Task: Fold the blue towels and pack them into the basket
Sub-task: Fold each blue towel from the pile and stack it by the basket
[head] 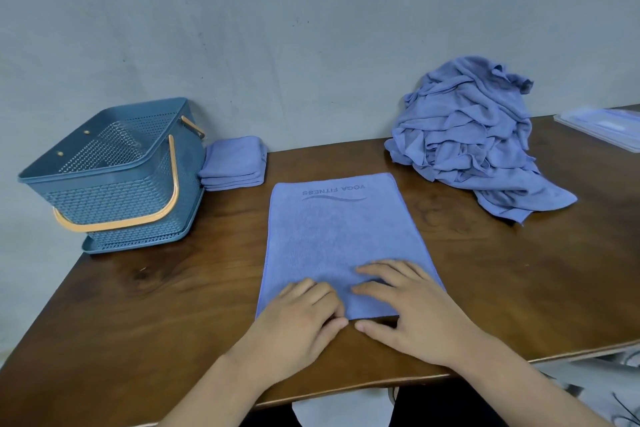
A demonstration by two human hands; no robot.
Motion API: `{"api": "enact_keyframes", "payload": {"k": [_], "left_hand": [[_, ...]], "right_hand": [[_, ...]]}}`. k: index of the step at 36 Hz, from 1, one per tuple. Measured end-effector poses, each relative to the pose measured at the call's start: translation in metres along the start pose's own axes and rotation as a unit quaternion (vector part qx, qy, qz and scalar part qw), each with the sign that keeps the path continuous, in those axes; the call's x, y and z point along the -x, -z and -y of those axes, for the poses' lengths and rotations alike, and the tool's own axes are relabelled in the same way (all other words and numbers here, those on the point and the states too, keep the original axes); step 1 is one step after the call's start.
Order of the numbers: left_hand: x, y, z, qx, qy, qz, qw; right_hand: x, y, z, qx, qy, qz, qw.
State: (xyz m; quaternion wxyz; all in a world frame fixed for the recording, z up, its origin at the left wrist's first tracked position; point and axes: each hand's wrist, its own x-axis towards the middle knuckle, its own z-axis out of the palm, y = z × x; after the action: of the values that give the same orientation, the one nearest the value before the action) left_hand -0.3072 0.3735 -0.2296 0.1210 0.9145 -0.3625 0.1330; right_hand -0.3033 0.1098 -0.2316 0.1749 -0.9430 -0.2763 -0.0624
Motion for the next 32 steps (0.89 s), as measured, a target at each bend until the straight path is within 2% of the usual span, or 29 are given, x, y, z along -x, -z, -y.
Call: {"api": "enact_keyframes", "payload": {"k": [7, 13, 16, 19, 22, 25, 28, 32], "left_hand": [[-0.007, -0.002, 0.0, -0.037, -0.009, 0.012, 0.999], [-0.01, 0.008, 0.004, 0.079, 0.062, 0.054, 0.993], [-0.012, 0.012, 0.002, 0.084, 0.064, 0.069, 0.992], [-0.016, 0.005, -0.011, 0.024, 0.064, 0.051, 0.996], [-0.02, -0.012, -0.021, -0.045, 0.057, -0.017, 0.997], [-0.016, -0.017, -0.016, -0.051, 0.069, -0.046, 0.995], [0.002, -0.009, 0.004, -0.017, 0.091, -0.04, 0.995], [0.035, 0.008, 0.038, 0.054, 0.134, -0.014, 0.989]], "right_hand": [[0.001, -0.003, -0.001, -0.009, 0.001, -0.008, 1.0], [0.002, -0.008, -0.002, -0.002, 0.012, -0.074, 0.997], [0.002, -0.01, -0.004, 0.013, 0.018, -0.093, 0.995], [0.002, -0.01, -0.004, 0.015, 0.027, -0.098, 0.995], [0.003, -0.008, -0.005, 0.014, 0.032, -0.089, 0.995], [0.008, -0.002, -0.015, 0.018, 0.031, -0.081, 0.996], [0.021, 0.01, -0.038, 0.013, 0.007, -0.074, 0.997], [0.044, 0.022, -0.067, -0.044, -0.078, -0.081, 0.993]]}}
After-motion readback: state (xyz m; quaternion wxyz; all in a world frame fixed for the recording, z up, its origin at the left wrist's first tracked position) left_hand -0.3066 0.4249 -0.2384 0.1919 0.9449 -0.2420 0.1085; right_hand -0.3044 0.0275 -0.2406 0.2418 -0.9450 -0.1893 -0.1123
